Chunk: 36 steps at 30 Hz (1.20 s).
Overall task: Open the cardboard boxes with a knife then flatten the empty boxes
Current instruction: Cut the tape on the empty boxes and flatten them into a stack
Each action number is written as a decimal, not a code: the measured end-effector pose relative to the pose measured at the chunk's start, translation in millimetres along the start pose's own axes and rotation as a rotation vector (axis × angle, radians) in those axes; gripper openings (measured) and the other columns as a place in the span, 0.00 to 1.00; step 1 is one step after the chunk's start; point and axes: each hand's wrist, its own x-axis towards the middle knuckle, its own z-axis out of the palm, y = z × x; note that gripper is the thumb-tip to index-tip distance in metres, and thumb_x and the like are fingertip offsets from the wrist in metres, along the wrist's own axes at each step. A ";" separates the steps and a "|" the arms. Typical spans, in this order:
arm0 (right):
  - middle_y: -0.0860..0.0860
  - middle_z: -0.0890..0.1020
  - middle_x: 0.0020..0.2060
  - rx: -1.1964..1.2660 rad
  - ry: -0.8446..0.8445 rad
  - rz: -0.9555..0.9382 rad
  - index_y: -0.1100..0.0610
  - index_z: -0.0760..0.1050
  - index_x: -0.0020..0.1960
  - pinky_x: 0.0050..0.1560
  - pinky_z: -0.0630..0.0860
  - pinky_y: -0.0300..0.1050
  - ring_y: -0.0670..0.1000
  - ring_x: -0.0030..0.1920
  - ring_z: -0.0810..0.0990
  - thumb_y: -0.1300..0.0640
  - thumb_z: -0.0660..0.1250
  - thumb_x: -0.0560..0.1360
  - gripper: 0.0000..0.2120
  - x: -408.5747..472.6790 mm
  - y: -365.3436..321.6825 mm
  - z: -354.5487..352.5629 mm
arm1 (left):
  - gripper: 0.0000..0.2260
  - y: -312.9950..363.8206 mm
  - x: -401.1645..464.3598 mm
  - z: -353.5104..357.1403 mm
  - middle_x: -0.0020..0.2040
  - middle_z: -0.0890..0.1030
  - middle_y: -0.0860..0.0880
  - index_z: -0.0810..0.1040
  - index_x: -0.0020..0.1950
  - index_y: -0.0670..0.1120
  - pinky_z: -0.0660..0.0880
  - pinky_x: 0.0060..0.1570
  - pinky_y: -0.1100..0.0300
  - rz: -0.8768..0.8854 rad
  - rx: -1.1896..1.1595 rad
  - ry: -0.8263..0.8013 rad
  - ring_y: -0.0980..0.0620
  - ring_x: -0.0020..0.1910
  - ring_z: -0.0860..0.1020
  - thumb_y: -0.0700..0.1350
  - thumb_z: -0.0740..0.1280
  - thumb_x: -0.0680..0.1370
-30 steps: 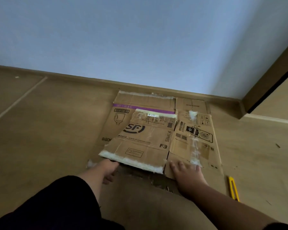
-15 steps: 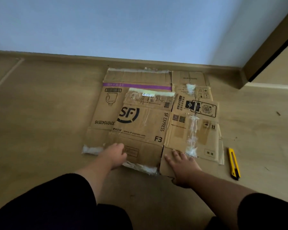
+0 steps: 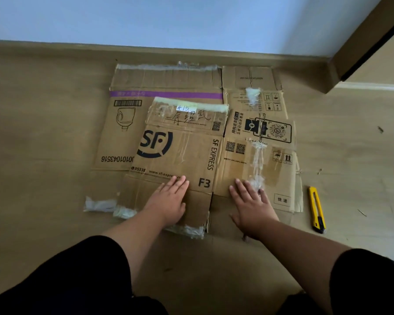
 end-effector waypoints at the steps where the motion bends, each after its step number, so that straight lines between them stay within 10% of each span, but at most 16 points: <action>1: 0.49 0.29 0.76 0.010 -0.021 -0.011 0.48 0.28 0.76 0.77 0.39 0.62 0.53 0.77 0.29 0.38 0.49 0.81 0.37 4.0 2.1 0.6 | 0.30 1.7 4.7 0.1 0.81 0.39 0.52 0.39 0.81 0.51 0.45 0.78 0.49 0.005 -0.003 -0.017 0.51 0.79 0.39 0.53 0.52 0.84; 11: 0.48 0.26 0.75 0.058 -0.181 -0.099 0.46 0.34 0.79 0.77 0.41 0.64 0.53 0.76 0.28 0.40 0.52 0.81 0.36 30.9 18.5 14.9 | 0.28 0.4 29.0 12.2 0.80 0.38 0.57 0.45 0.81 0.53 0.48 0.76 0.45 -0.031 0.027 -0.084 0.50 0.79 0.37 0.54 0.52 0.84; 16: 0.46 0.29 0.76 0.130 -0.080 -0.068 0.45 0.37 0.80 0.77 0.38 0.62 0.52 0.76 0.29 0.43 0.50 0.82 0.32 23.4 16.8 23.3 | 0.24 -7.2 38.9 9.5 0.79 0.58 0.57 0.59 0.79 0.55 0.57 0.75 0.48 -0.025 -0.001 0.103 0.50 0.77 0.56 0.53 0.54 0.82; 20: 0.48 0.49 0.81 0.230 0.228 0.046 0.45 0.55 0.80 0.77 0.47 0.58 0.53 0.80 0.49 0.41 0.54 0.79 0.31 18.2 28.4 24.2 | 0.20 -17.1 49.9 -5.9 0.74 0.66 0.52 0.68 0.73 0.52 0.60 0.73 0.48 -0.056 -0.059 0.207 0.48 0.73 0.63 0.53 0.57 0.82; 27: 0.56 0.65 0.75 0.838 0.370 0.814 0.51 0.57 0.78 0.70 0.63 0.58 0.60 0.73 0.65 0.36 0.71 0.71 0.43 14.1 104.5 4.9 | 0.39 -79.0 58.8 -25.9 0.75 0.64 0.41 0.60 0.77 0.46 0.66 0.69 0.38 -0.642 -0.517 0.258 0.38 0.74 0.63 0.64 0.69 0.73; 31: 0.54 0.81 0.56 1.308 0.126 0.823 0.57 0.71 0.68 0.50 0.77 0.48 0.55 0.54 0.80 0.44 0.78 0.69 0.33 5.2 111.1 19.9 | 0.52 -111.3 51.9 -18.1 0.69 0.73 0.42 0.65 0.73 0.48 0.72 0.63 0.36 -0.740 -0.701 0.184 0.37 0.68 0.71 0.74 0.73 0.57; 36: 0.53 0.83 0.49 1.349 0.128 0.745 0.56 0.75 0.57 0.48 0.81 0.52 0.54 0.48 0.82 0.46 0.80 0.66 0.26 0.2 117.9 13.5 | 0.42 -126.5 34.6 -31.6 0.69 0.74 0.40 0.69 0.71 0.43 0.70 0.65 0.36 -0.836 -0.966 0.087 0.36 0.67 0.72 0.60 0.79 0.64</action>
